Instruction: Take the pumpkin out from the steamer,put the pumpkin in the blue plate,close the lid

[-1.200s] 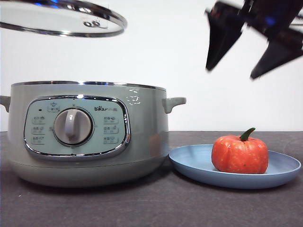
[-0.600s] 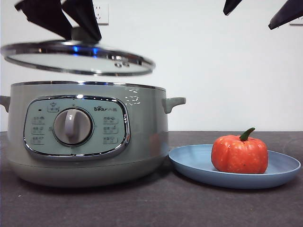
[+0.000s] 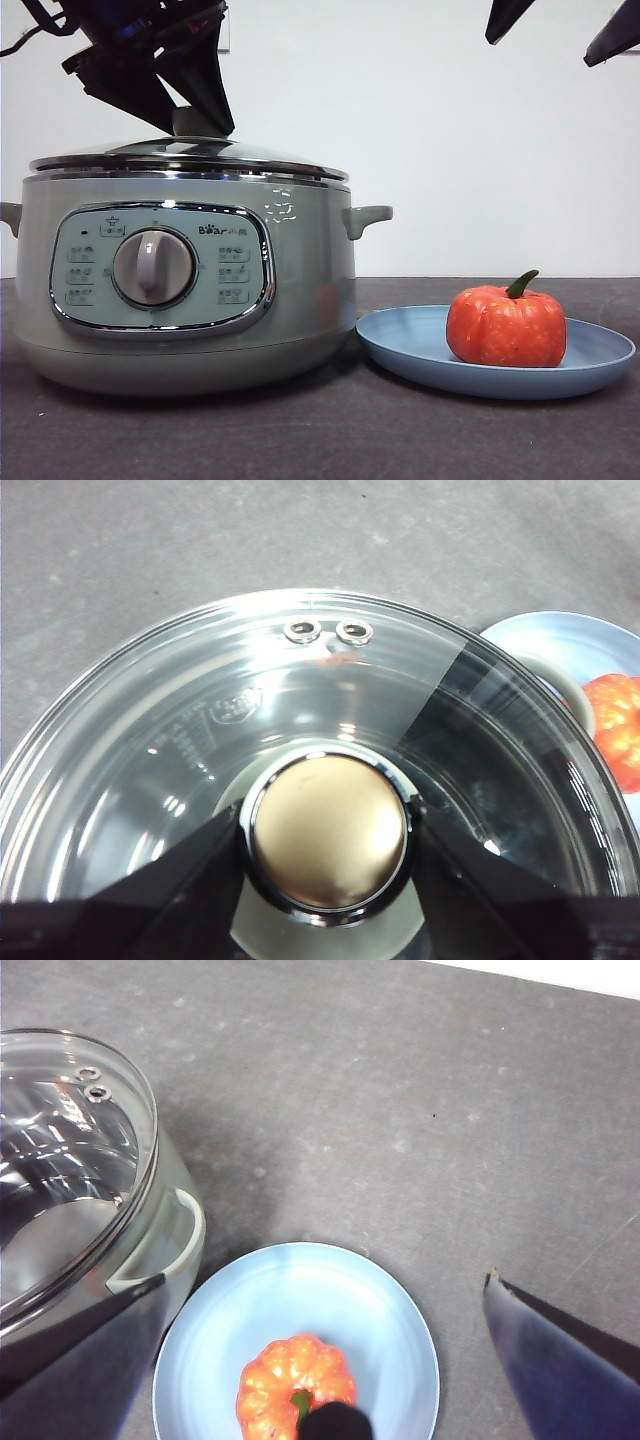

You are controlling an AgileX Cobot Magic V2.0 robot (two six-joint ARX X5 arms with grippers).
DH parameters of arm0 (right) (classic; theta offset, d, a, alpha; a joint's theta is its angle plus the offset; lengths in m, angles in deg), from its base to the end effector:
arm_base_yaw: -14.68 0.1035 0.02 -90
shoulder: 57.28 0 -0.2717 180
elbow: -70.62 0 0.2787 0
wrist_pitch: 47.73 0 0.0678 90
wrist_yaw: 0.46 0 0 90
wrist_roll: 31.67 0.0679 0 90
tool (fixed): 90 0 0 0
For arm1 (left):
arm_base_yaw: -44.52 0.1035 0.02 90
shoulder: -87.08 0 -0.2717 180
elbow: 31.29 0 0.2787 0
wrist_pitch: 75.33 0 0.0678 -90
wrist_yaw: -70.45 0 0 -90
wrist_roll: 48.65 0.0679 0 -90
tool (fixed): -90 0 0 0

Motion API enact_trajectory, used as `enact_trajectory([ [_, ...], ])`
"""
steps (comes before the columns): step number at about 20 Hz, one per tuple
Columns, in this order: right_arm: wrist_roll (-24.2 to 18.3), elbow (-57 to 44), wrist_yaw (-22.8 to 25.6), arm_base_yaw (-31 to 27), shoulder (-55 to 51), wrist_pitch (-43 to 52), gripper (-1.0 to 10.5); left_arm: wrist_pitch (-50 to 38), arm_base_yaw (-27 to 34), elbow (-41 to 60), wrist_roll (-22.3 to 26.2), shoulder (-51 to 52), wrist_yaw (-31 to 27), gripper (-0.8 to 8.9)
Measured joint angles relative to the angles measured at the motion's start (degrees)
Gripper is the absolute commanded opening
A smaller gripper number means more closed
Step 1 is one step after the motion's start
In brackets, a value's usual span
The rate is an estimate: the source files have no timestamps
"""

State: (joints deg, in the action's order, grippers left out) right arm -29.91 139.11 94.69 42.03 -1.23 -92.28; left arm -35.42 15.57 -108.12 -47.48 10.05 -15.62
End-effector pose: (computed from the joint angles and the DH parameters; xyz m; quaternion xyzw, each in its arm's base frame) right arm 0.2294 0.1118 0.3169 -0.0629 0.2683 0.1809 0.9441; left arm 0.2965 -0.1693 0.2800 0.0835 0.3320 -0.2693 0.9002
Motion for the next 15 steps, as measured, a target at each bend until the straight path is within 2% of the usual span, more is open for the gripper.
enact_trajectory([
  [11,0.0,0.0,0.0,0.0,0.0,0.0,6.0,2.6,0.0,-0.1,0.3,0.0,0.7,0.03],
  [12,0.0,0.0,0.0,0.0,0.0,0.0,6.0,2.6,0.0,-0.1,0.3,0.0,0.7,0.53],
  [14,0.0,0.0,0.0,0.0,0.0,0.0,6.0,2.4,0.0,-0.1,0.3,0.0,0.7,3.69],
  [15,0.0,0.0,0.0,0.0,0.0,0.0,6.0,2.3,0.0,-0.1,0.3,0.0,0.7,4.31],
])
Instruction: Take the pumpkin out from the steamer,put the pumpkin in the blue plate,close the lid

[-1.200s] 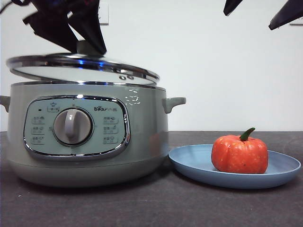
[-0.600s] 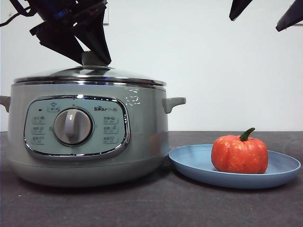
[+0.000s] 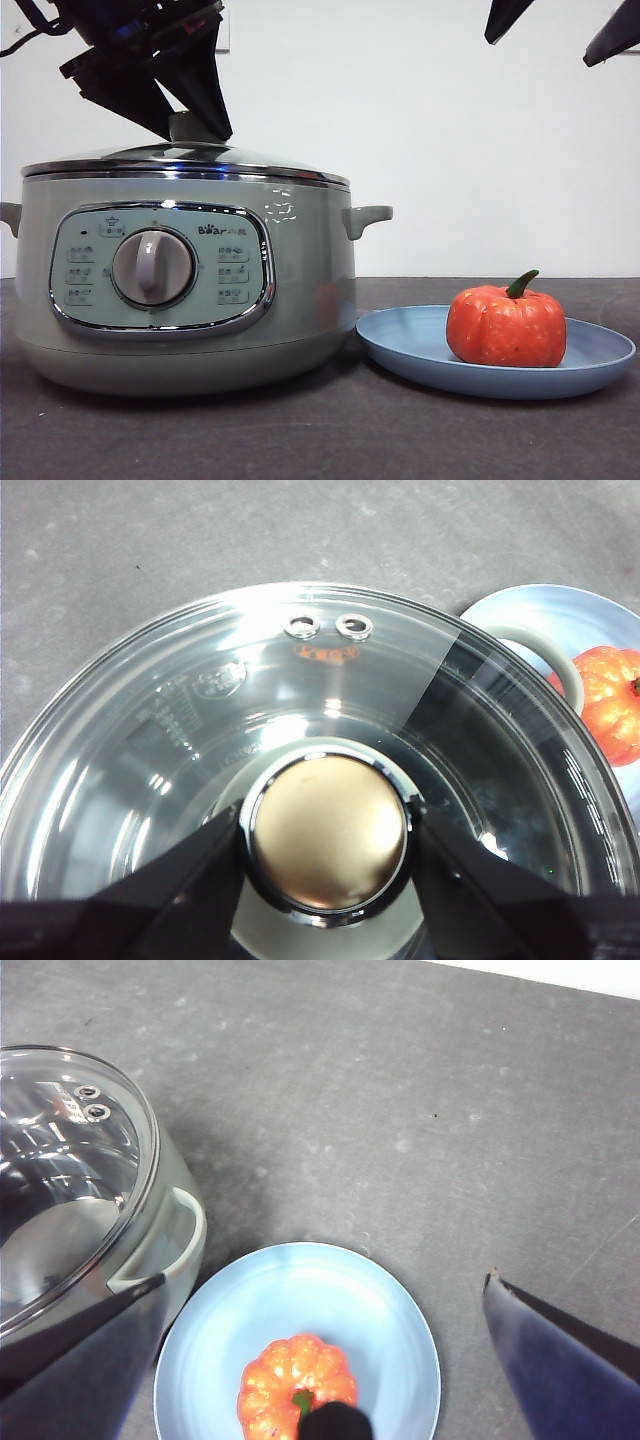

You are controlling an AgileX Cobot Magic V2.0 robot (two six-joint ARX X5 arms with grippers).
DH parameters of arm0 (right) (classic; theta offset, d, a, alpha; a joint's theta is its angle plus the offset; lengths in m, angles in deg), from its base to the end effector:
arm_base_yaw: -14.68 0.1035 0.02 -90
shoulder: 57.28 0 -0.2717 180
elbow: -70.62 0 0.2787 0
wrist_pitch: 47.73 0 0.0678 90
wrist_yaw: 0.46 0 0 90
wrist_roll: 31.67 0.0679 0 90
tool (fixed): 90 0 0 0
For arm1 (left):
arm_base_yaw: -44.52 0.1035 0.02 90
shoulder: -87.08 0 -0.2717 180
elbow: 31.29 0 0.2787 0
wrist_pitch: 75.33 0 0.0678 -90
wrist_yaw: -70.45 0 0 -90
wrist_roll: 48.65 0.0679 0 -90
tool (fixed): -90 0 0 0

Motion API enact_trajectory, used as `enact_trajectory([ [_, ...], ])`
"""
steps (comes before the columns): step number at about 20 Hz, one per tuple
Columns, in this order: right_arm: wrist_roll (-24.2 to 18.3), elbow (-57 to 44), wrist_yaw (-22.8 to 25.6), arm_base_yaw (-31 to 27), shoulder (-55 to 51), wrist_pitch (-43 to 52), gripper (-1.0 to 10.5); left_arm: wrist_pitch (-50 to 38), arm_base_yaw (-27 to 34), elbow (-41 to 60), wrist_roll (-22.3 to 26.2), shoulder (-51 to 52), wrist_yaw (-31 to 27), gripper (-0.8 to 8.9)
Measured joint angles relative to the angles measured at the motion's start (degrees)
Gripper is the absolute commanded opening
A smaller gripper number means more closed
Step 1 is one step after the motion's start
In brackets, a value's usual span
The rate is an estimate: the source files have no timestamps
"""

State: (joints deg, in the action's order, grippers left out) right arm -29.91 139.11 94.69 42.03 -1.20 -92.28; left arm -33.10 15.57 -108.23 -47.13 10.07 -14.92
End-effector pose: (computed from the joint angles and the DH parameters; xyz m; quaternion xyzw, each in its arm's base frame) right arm 0.2295 0.1119 0.3168 -0.0630 0.2686 0.1809 0.9440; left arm 0.2930 -0.1683 0.2767 0.0878 0.3491 -0.2741 0.8918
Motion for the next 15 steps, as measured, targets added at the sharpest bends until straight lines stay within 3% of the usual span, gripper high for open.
enact_trajectory([
  [8,0.0,0.0,-0.3,0.0,0.0,-0.2,5.9,-0.5,0.0,-0.4,-0.6,1.4,-0.1,4.30],
  [10,0.0,0.0,-0.5,0.0,0.0,-0.9,5.8,1.0,0.0,-0.4,-1.1,4.1,-0.1,3.29],
  [13,0.1,0.0,-0.7,0.0,-0.1,-1.9,2.8,5.8,0.0,-0.4,-1.4,9.9,-0.3,-0.05],
  [15,0.0,0.0,-0.7,0.0,-0.7,-2.3,0.9,8.7,0.0,-0.4,-1.4,13.9,-2.3,-0.08],
])
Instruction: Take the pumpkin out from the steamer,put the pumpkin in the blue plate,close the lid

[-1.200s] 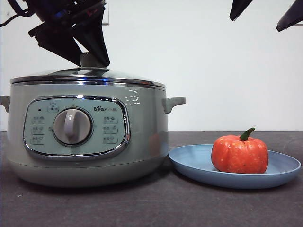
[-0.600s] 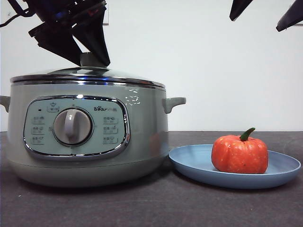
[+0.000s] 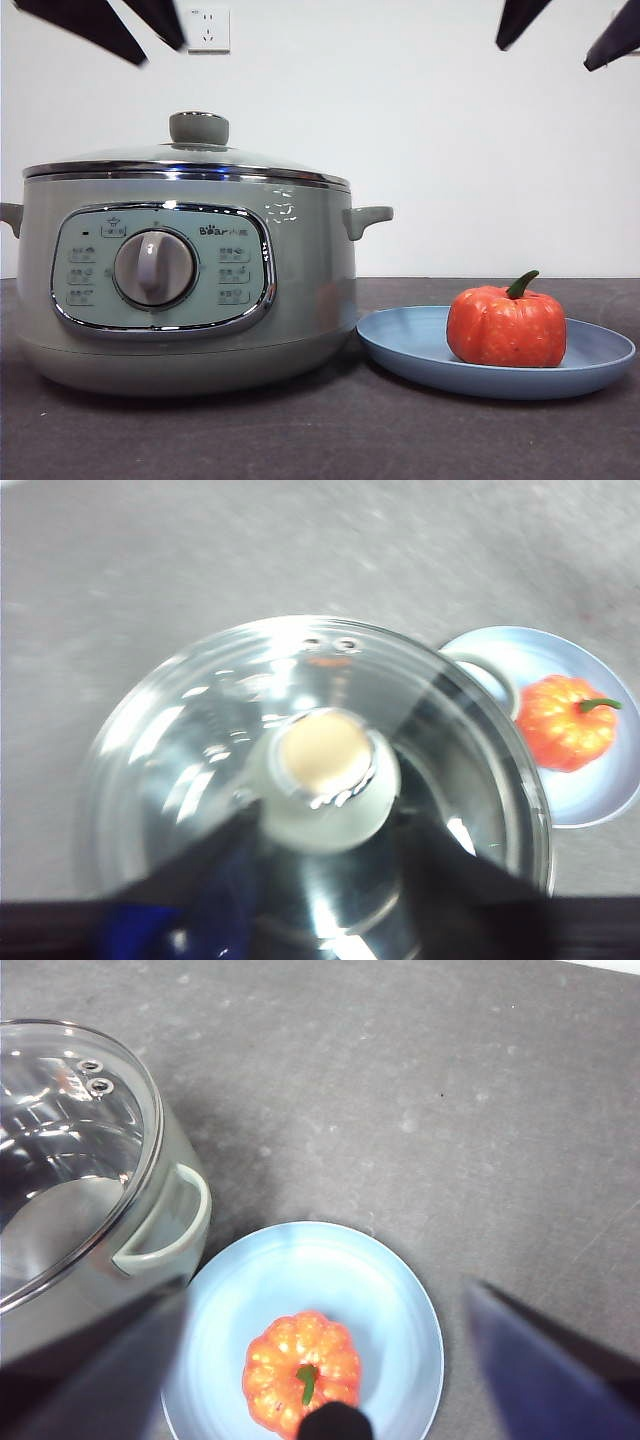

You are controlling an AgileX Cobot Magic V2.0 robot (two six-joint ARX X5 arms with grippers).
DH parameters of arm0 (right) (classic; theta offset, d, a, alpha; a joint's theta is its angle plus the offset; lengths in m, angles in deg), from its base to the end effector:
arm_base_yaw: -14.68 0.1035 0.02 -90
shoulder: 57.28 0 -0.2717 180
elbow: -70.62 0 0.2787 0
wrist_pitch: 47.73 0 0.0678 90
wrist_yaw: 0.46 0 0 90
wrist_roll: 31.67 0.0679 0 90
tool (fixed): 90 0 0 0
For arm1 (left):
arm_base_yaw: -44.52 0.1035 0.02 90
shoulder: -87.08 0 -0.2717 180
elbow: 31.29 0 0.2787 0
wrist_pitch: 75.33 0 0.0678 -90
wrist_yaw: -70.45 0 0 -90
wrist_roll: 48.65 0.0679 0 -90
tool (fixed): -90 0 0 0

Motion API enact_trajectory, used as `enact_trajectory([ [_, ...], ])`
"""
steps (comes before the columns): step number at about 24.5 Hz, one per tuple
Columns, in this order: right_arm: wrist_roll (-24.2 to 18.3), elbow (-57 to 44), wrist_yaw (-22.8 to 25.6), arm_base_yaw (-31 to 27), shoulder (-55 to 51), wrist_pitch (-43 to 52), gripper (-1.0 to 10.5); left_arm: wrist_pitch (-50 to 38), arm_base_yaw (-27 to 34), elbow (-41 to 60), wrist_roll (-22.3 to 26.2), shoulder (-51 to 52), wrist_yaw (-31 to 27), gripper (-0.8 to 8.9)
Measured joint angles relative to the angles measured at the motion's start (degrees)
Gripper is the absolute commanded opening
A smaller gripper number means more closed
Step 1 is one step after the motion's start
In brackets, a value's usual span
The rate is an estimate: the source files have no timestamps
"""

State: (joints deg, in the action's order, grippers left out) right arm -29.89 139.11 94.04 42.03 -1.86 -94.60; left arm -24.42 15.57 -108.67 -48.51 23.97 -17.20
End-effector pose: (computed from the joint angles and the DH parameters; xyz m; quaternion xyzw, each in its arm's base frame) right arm 0.2244 0.1101 0.3149 -0.0652 0.2825 0.1852 0.9390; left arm 0.2402 -0.1361 0.3336 0.0734 0.3056 -0.2565 0.9140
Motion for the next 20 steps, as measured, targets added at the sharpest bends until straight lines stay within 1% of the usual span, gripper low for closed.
enact_trajectory([
  [1,0.0,0.0,0.0,0.0,-0.4,0.0,0.3,0.8,0.0,0.0,0.0,1.9,-1.6,-0.09],
  [2,0.0,0.0,0.0,0.0,-1.1,-0.1,-0.1,1.2,0.0,0.0,0.0,4.2,-3.7,-0.09],
  [4,0.0,0.0,0.0,0.1,-3.3,0.1,-0.1,1.9,0.0,0.0,0.3,8.3,-5.2,-0.09],
  [6,0.0,-1.4,0.0,1.0,-7.2,3.0,-0.1,1.2,0.0,1.2,0.8,12.3,-5.6,-0.08],
  [10,0.0,-9.3,0.2,3.7,-17.2,10.8,-0.1,-5.2,0.0,13.5,1.0,22.0,-7.3,-0.08],
  [13,0.0,-18.2,0.4,4.1,-24.9,15.3,-0.1,-6.6,0.0,23.5,0.8,31.5,-8.2,-0.08],
  [17,0.0,-23.0,0.5,4.1,-27.8,16.8,-0.1,-6.1,0.0,27.2,0.2,38.4,-8.2,-0.08],
  [20,0.2,-23.3,1.7,4.1,-26.8,17.6,0.0,-7.3,0.0,27.0,-0.2,39.8,-8.2,-0.03],
])
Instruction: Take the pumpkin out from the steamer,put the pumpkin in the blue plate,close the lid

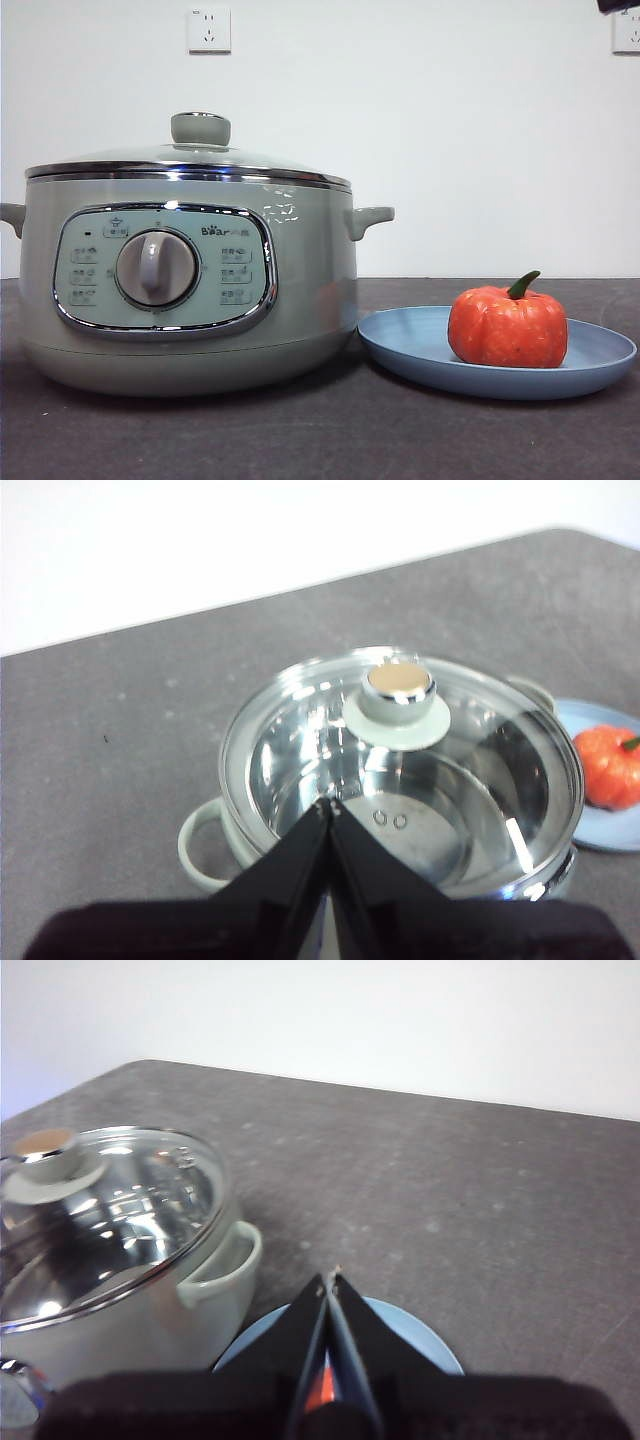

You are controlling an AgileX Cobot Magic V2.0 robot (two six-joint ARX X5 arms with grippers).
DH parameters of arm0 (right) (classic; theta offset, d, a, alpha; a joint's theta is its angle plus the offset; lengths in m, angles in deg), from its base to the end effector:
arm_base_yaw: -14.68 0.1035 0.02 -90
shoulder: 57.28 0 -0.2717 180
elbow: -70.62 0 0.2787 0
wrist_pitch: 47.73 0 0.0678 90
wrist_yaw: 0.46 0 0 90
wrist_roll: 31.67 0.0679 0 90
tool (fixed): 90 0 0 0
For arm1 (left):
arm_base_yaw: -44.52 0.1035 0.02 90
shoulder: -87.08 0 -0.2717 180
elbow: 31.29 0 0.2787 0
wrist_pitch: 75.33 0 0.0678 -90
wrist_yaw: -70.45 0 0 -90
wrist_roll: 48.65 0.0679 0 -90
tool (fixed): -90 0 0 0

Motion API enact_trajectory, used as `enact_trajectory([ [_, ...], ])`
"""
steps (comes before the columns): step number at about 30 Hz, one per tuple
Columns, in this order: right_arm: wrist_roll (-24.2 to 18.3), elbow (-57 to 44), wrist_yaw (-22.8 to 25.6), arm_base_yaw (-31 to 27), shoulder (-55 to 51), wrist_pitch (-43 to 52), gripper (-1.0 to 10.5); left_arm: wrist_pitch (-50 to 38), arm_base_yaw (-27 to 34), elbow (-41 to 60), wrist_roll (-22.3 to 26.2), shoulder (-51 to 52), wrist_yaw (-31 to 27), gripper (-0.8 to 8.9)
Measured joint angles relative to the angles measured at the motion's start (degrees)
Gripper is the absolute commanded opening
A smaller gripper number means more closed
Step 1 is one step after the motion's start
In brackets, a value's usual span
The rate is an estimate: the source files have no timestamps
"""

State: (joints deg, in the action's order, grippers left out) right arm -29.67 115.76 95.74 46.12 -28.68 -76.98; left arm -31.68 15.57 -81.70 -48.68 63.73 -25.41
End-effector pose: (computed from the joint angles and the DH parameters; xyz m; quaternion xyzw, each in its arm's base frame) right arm 0.1579 0.0879 0.2831 -0.0188 0.1085 0.2153 0.9703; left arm 0.1333 -0.0658 0.2993 0.0429 0.1377 -0.1980 0.9695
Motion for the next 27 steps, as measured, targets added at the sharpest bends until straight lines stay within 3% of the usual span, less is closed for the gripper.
enact_trajectory([
  [21,1.2,0.0,0.0,0.1,0.3,-7.3,0.0,5.0,0.2,0.0,0.1,0.2,-0.3,-0.03],
  [27,1.2,0.0,0.0,0.1,0.4,-10.4,0.0,5.3,7.2,1.7,1.5,8.1,-1.1,-0.03],
])
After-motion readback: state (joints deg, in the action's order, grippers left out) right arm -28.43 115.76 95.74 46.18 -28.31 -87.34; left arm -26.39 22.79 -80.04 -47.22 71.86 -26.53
